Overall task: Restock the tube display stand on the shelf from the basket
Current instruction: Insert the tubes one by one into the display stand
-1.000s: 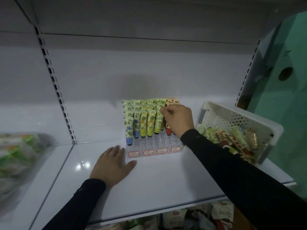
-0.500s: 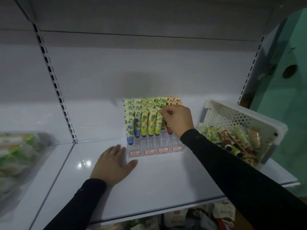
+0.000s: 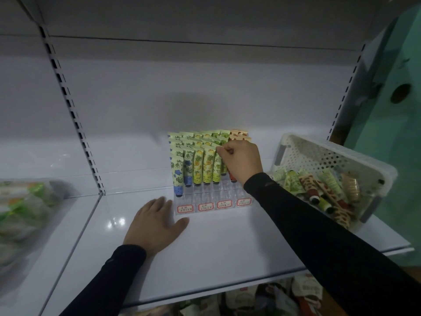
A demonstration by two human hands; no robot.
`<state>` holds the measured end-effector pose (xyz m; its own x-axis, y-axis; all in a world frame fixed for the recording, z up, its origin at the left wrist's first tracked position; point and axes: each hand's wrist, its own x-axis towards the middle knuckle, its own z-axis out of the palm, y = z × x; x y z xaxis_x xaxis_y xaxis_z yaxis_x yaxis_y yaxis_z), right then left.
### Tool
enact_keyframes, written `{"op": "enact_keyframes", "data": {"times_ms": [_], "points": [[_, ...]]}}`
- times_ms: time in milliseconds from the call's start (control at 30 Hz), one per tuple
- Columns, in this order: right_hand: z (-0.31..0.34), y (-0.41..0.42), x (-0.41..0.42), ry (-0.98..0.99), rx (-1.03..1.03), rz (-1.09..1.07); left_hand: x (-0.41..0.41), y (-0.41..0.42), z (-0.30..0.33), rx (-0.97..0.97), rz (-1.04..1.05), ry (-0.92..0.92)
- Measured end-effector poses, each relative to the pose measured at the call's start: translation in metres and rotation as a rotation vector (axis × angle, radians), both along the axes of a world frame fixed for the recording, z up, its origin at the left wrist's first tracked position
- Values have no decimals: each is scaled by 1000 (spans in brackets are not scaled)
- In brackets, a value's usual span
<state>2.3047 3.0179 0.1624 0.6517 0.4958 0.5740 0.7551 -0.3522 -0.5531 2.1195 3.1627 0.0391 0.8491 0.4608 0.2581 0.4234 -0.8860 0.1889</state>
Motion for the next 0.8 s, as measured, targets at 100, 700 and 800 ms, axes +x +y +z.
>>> {"op": "enact_keyframes", "data": {"times_ms": [100, 700, 800], "points": [[0, -1, 0, 6, -1, 7, 0, 0, 1, -15, -3, 2], [20, -37, -5, -38, 86, -67, -10, -19, 26, -78, 21, 9], [16, -62, -3, -31, 68, -74, -11, -26, 32, -122, 52, -29]]}}
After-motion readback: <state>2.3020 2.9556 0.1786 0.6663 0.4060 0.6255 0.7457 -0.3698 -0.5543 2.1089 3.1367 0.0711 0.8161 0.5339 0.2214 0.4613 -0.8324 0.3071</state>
